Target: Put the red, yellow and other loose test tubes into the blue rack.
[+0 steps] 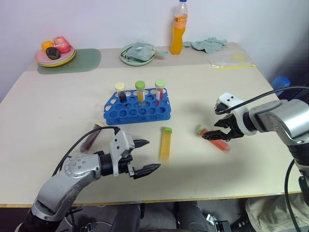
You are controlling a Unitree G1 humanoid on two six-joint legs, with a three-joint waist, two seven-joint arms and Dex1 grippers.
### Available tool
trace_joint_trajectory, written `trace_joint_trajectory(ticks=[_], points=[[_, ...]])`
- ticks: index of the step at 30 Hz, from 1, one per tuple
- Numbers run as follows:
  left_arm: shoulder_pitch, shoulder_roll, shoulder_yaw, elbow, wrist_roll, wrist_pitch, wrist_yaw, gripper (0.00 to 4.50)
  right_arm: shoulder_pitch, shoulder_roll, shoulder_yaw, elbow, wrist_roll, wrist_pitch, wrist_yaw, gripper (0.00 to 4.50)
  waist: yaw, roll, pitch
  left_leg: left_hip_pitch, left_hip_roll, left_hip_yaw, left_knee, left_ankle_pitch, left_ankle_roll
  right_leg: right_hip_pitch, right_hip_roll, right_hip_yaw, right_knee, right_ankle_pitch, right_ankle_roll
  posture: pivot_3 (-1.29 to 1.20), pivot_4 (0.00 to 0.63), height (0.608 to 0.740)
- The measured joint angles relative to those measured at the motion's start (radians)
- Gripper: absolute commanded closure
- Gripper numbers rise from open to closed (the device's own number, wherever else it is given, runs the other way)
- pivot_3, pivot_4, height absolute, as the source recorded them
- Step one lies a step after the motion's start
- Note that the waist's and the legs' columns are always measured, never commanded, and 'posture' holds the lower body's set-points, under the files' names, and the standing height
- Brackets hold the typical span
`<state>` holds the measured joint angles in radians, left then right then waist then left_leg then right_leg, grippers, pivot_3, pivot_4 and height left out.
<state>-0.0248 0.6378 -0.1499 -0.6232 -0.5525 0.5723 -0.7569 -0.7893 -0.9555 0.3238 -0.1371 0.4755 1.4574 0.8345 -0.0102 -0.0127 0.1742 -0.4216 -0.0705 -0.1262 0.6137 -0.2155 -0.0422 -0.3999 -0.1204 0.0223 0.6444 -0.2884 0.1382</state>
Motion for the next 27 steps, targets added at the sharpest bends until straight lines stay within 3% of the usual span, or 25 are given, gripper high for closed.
trace_joint_trajectory(ticks=[2, 5, 10, 11, 16, 19, 23, 25, 27], points=[[-0.01, -0.019, -0.017, -0.002, 0.0, -0.011, -0.005, 0.0, -0.021, 0.007, 0.038, 0.053, -0.005, 0.004, -0.002, 0.0, -0.001, 0.0, 0.0, 0.0, 0.0, 0.0, 0.0, 0.0, 0.0, 0.0, 0.0, 0.0, 0.0, 0.0, 0.0, 0.0, 0.15, 0.74], [-0.009, -0.026, -0.03, -0.005, 0.002, -0.018, -0.009, 0.0, -0.04, 0.025, 0.08, 0.115, -0.028, 0.001, -0.005, 0.84, -0.001, 0.0, 0.0, 0.0, 0.0, 0.0, 0.0, 0.0, 0.0, 0.0, 0.0, 0.0, 0.0, 0.0, 0.0, 0.0, 0.15, 0.74], [0.02, -0.024, -0.03, -0.005, 0.023, -0.048, -0.01, 0.0, -0.06, 0.034, 0.103, 0.139, -0.043, -0.003, -0.004, 3.39, -0.002, 0.0, 0.0, 0.0, 0.0, 0.0, 0.0, 0.0, 0.0, -0.001, 0.0, 0.0, 0.001, 0.0, 0.001, 0.0, 0.15, 0.74], [0.027, -0.028, -0.03, -0.005, 0.025, -0.053, -0.009, 0.0, -0.062, 0.034, 0.104, 0.14, -0.044, -0.002, -0.004, 3.72, -0.002, 0.0, 0.0, 0.0, 0.0, 0.0, 0.0, 0.0, 0.0, -0.001, 0.0, 0.0, 0.001, 0.0, 0.001, 0.0, 0.15, 0.74], [0.063, -0.061, -0.024, -0.007, 0.021, -0.064, 0.004, 0.0, -0.057, 0.019, 0.089, 0.06, -0.038, -0.069, 0.028, 3.79, -0.001, 0.001, 0.001, -0.002, 0.0, 0.0, 0.0, 0.0, 0.0, -0.002, 0.0, 0.0, 0.001, 0.0, 0.001, 0.0, 0.15, 0.74], [0.094, -0.101, 0.038, 0.002, -0.01, -0.074, 0.04, 0.0, 0.06, 0.05, -0.093, -0.053, -0.038, -0.333, 0.024, 3.79, 0.0, 0.0, 0.0, -0.002, 0.0, 0.0, 0.0, 0.0, 0.0, -0.002, 0.001, -0.001, 0.001, 0.0, 0.001, 0.0, 0.15, 0.74], [0.085, -0.143, 0.156, 0.102, -0.002, -0.112, 0.107, 0.0, 0.208, 0.251, -0.302, -0.175, -0.035, -0.69, -0.052, 3.79, -0.002, 0.0, 0.0, 0.0, 0.0, 0.0, 0.001, 0.0, 0.0, -0.001, 0.001, -0.001, 0.003, 0.0, 0.001, 0.0, 0.15, 0.74], [0.072, -0.17, 0.183, 0.15, 0.013, -0.129, 0.143, 0.0, 0.245, 0.36, -0.327, -0.197, -0.036, -0.758, -0.117, 3.79, -0.002, 0.0, 0.0, 0.001, 0.0, 0.0, 0.002, 0.001, 0.0, 0.0, 0.001, -0.001, 0.004, 0.0, 0.001, 0.0, 0.15, 0.74], [0.05, -0.221, 0.221, 0.198, 0.019, -0.145, 0.192, 0.0, 0.276, 0.566, -0.343, -0.181, -0.055, -0.857, -0.251, 3.79, -0.005, -0.001, -0.001, 0.003, 0.0, -0.003, 0.001, 0.001, -0.001, 0.0, 0.002, 0.0, 0.005, 0.0, 0.001, 0.0, 0.15, 0.74]])
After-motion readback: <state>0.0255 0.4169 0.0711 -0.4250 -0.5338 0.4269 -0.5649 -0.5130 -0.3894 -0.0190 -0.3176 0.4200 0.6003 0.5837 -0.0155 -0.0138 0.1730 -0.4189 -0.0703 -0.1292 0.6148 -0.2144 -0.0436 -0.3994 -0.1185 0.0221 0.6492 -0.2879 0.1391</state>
